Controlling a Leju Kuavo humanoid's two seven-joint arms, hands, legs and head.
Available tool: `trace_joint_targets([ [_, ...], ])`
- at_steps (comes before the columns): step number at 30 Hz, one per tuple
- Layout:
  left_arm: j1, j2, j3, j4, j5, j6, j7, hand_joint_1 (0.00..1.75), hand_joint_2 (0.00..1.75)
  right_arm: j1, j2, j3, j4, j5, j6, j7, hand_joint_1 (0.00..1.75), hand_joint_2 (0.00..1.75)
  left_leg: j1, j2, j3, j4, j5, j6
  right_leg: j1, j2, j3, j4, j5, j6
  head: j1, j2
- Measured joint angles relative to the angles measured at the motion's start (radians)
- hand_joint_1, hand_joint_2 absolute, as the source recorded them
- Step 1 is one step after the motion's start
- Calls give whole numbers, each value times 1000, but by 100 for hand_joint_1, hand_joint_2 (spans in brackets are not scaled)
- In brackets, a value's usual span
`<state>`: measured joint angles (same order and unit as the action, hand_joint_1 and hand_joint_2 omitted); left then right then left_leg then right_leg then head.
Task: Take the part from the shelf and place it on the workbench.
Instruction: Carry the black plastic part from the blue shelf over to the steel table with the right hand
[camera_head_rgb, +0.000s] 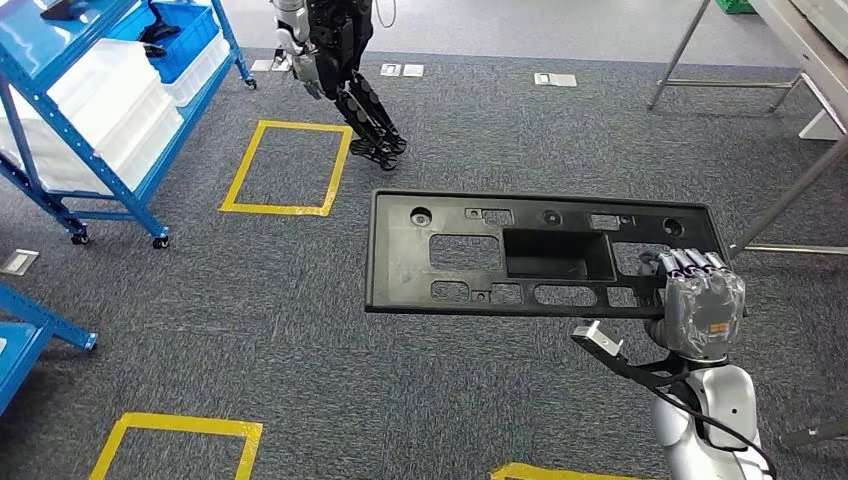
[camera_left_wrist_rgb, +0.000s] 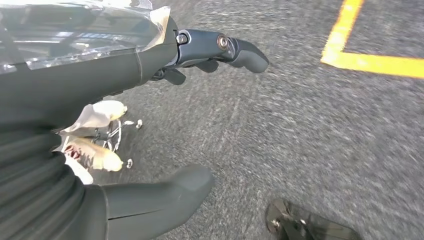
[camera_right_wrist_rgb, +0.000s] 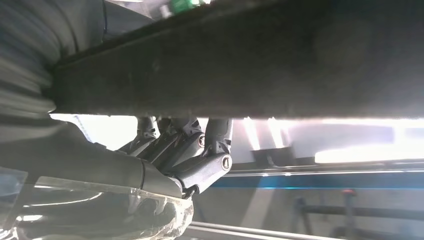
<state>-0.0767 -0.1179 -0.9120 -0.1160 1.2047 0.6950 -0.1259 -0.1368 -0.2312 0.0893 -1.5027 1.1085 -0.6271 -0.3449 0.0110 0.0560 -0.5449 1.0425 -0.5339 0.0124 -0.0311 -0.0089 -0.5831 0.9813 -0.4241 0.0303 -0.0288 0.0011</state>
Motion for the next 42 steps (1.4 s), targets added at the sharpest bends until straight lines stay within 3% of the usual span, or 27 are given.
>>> trace_joint_targets([
  [2, -1, -1, -2, 7, -1, 0, 8, 0, 175, -2, 1, 0, 1, 0, 0, -1, 175, 175, 1, -46, -65, 139, -72, 0, 4, 21, -3, 0, 2, -10, -6, 0],
  [3, -2, -1, -3, 16, 0, 0, 14, 0, 175, -2, 2, 1, 2, -1, 0, -3, 175, 175, 1, -52, -99, 204, -96, 2, 8, 33, -4, 0, 3, -12, -7, 0],
  [4, -4, -2, -5, 25, 3, 0, 16, 0, 175, -2, 3, 1, 4, -4, 0, -8, 175, 175, 0, -55, -119, 238, -99, 6, 12, 45, -5, 0, 5, -14, -8, 0],
  [5, -4, -3, -7, 33, 8, 0, 14, 0, 175, -4, 4, 2, 7, -7, 0, -15, 175, 175, -1, -58, -122, 234, -82, 11, 16, 59, -6, 1, 6, -16, -8, 0],
  [6, -4, -3, -8, 36, 13, 0, 9, 0, 175, -7, 5, 2, 11, -10, 0, -23, 175, 175, -2, -63, -103, 189, -48, 18, 18, 73, -6, 1, 7, -16, -8, 0],
  [8, -3, -4, -10, 35, 20, -2, 4, 0, 175, -22, 8, 8, 23, -14, 0, -33, 175, 175, -5, -102, -40, 51, 25, 34, 21, 100, -6, 2, 9, -15, -8, 0],
  [9, -3, -4, -12, 34, 24, -3, 4, 0, 175, -35, 11, 13, 32, -15, 0, -35, 175, 175, -7, -119, -15, -2, 45, 38, 21, 112, -9, 3, 11, -13, -7, 0],
  [11, -4, -5, -14, 26, 37, -9, 2, 0, 175, -60, 16, 25, 50, -18, 0, -31, 175, 175, -13, -130, 4, -42, 53, 42, 19, 135, -15, 4, 16, -4, -8, 0],
  [13, -5, -7, -14, 16, 51, -18, -2, 0, 175, -76, 16, 34, 62, -20, 0, -25, 175, 175, -15, -105, 6, -49, 61, 47, 15, 145, -24, 5, 20, 6, -9, 0],
  [15, -4, -9, -14, 10, 59, -27, -5, 0, 175, -87, 13, 39, 69, -21, 0, -19, 175, 175, -12, -80, 8, -62, 73, 56, 19, 100, -55, 56, -6, 6, -5, 0],
  [17, -1, -9, -14, 7, 61, -32, -4, 0, 175, -93, 11, 42, 75, -20, 0, -13, 175, 175, -14, -54, 5, -67, 77, 60, 21, 41, -115, 182, -64, 0, 2, 0],
  [19, 1, -9, -14, 7, 61, -33, 2, 0, 175, -93, 13, 45, 80, -16, 0, -12, 175, 175, -17, -26, 3, -66, 77, 61, 16, 22, -162, 291, -102, 5, 5, 0],
  [20, 1, -9, -14, 6, 62, -31, 7, 0, 175, -92, 13, 46, 83, -12, 0, -11, 175, 175, -18, -12, 2, -66, 77, 60, 14, 17, -159, 293, -100, 13, 6, 0],
  [21, 1, -9, -14, 6, 63, -27, 12, 0, 175, -92, 14, 47, 85, -7, 0, -10, 175, 175, -19, 1, 3, -66, 76, 59, 13, 10, -133, 252, -85, 22, 7, 0],
  [23, 0, -9, -14, 4, 62, -14, 25, 0, 175, -93, 15, 48, 87, 5, 0, -4, 175, 175, -21, 25, 5, -65, 73, 55, 14, -32, -46, 100, -38, 33, 7, 0],
  [25, -1, -10, -15, 3, 59, -4, 36, 0, 175, -96, 18, 50, 88, 16, 0, 4, 175, 175, -27, 44, 9, -64, 67, 46, 19, -65, 10, 4, -14, 24, 6, 0],
  [26, -1, -10, -15, 3, 58, -1, 38, 0, 175, -97, 19, 51, 89, 21, 0, 9, 175, 175, -29, 54, 11, -63, 65, 42, 22, -66, 14, -5, -12, 15, 5, 0],
  [28, -2, -10, -15, 3, 58, -1, 38, 0, 175, -99, 21, 52, 89, 34, 0, 19, 175, 175, -26, 69, 14, -61, 60, 33, 20, -39, 13, -8, -6, 0, 4, 0],
  [30, -3, -10, -16, 3, 58, -5, 29, 0, 175, -99, 22, 53, 89, 45, 0, 28, 175, 175, -20, 32, 0, -21, 29, 20, 14, -15, 13, -13, 0, -12, 1, 0],
  [32, -2, -8, -18, 2, 57, -9, 17, 0, 175, -99, 25, 53, 88, 51, 0, 35, 175, 175, -12, -31, -52, 97, -39, 11, 12, 7, 10, -14, 4, -21, -5, 0],
  [34, -1, -6, -20, 2, 56, -10, 6, 0, 175, -96, 28, 54, 88, 56, 0, 39, 175, 175, -9, -53, -113, 222, -89, 7, 13, 33, 7, -13, 6, -24, -7, 0],
  [35, 0, -4, -21, 2, 56, -8, 0, 0, 175, -94, 30, 54, 88, 59, 0, 40, 175, 175, -8, -56, -125, 242, -85, 6, 13, 47, 7, -12, 7, -25, -7, 0],
  [36, 1, -3, -22, 2, 55, -6, -8, 0, 175, -91, 31, 54, 88, 62, 0, 40, 175, 175, -6, -59, -115, 218, -60, 7, 12, 62, 7, -10, 7, -24, -7, 0],
  [37, 1, -2, -23, 2, 55, -4, -14, 0, 175, -89, 32, 54, 88, 65, 0, 41, 175, 175, -4, -67, -88, 158, -21, 8, 12, 76, 6, -7, 7, -24, -8, 0],
  [39, 2, 1, -24, 2, 56, -3, -20, 0, 175, -88, 35, 54, 88, 69, 0, 42, 175, 175, 6, -121, -26, 25, 39, 8, 13, 102, 0, 2, 6, -21, -8, 0],
  [41, 3, 2, -24, 2, 62, -11, -29, 0, 175, -90, 38, 54, 88, 74, 0, 46, 175, 175, 8, -153, -5, -28, 52, 11, 14, 125, -12, 7, 10, -8, -5, 0],
  [42, 3, 2, -24, 1, 67, -17, -36, 0, 175, -90, 39, 55, 87, 76, 0, 49, 175, 175, 4, -143, -6, -30, 54, 16, 13, 138, -17, 6, 14, 0, -4, 0],
])
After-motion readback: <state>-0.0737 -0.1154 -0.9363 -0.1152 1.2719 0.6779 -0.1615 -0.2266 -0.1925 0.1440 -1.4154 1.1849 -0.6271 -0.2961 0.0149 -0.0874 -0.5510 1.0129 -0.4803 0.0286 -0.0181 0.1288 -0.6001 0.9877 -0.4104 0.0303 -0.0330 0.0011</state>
